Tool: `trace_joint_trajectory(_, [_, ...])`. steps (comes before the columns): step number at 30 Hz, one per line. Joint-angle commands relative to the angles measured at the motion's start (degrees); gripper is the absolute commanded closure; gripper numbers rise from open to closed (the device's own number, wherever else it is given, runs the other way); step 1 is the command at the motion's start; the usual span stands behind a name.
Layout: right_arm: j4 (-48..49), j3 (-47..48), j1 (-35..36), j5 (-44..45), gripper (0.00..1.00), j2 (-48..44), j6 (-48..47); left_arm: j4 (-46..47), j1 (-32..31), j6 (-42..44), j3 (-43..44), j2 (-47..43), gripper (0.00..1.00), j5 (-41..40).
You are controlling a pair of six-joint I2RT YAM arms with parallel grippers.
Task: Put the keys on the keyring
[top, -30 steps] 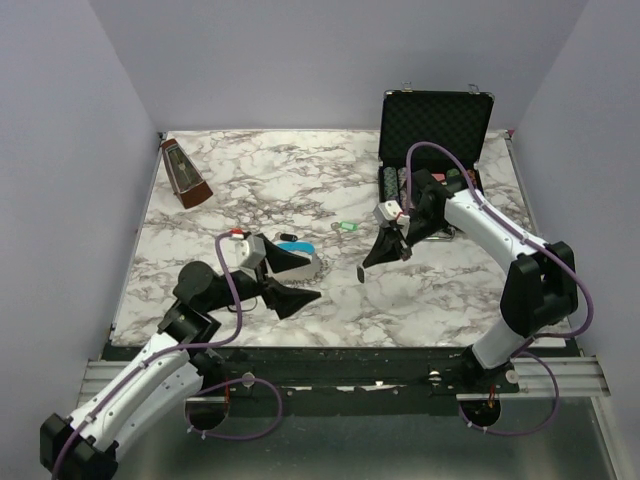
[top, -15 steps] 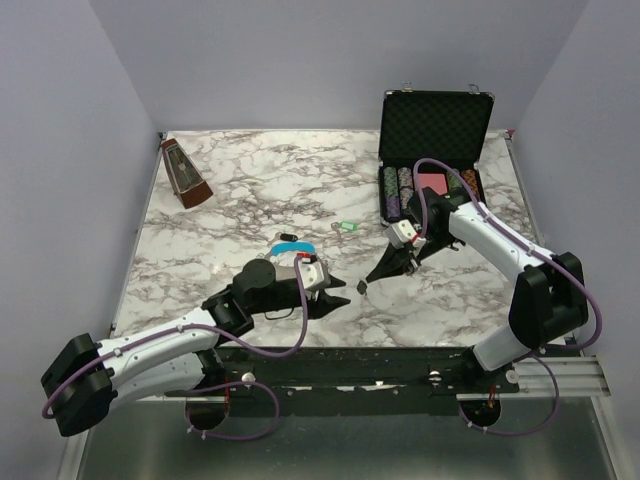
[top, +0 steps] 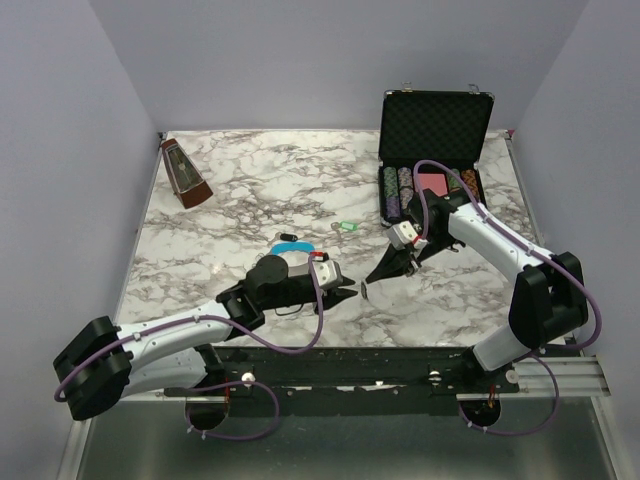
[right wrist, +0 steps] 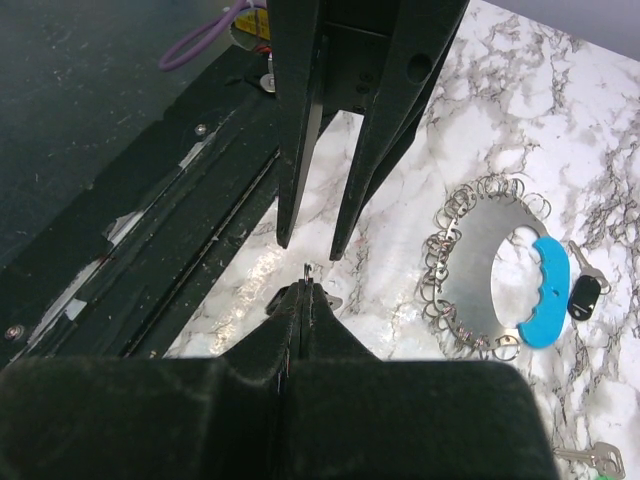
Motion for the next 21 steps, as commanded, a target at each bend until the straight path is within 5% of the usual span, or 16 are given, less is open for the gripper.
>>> trace_joint_trajectory(1, [-4.9,-0.7,0.6,-2.6,0.99,0.3,-1.5,3.2,-0.5,0.9,1.0,1.1,0.67,-1.3])
trace_joint_trajectory(21, [-4.9,-0.8,0.8,-2.9,0.99,1.9,-1.4,5.1,-1.1,0.1,2.7,5.2,0.76,0.1])
